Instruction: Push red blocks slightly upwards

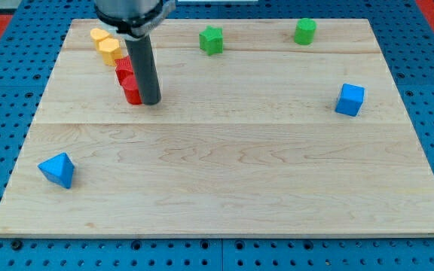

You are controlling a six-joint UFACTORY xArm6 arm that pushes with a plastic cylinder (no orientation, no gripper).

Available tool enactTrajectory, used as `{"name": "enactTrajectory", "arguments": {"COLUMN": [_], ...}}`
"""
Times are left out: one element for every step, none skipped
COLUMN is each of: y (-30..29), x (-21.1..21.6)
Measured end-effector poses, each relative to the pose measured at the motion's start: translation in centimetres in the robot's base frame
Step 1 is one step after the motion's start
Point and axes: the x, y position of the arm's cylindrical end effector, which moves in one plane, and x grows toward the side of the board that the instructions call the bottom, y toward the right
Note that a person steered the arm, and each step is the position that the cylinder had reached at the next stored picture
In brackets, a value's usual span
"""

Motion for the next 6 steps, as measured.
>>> {"name": "enactTrajectory", "arguments": {"y": [-0.7, 0.2, -0.3, -4.3, -3.7, -3.7], "x": [-2.5, -1.2, 3.5, 1.5, -2.2, -3.2]}}
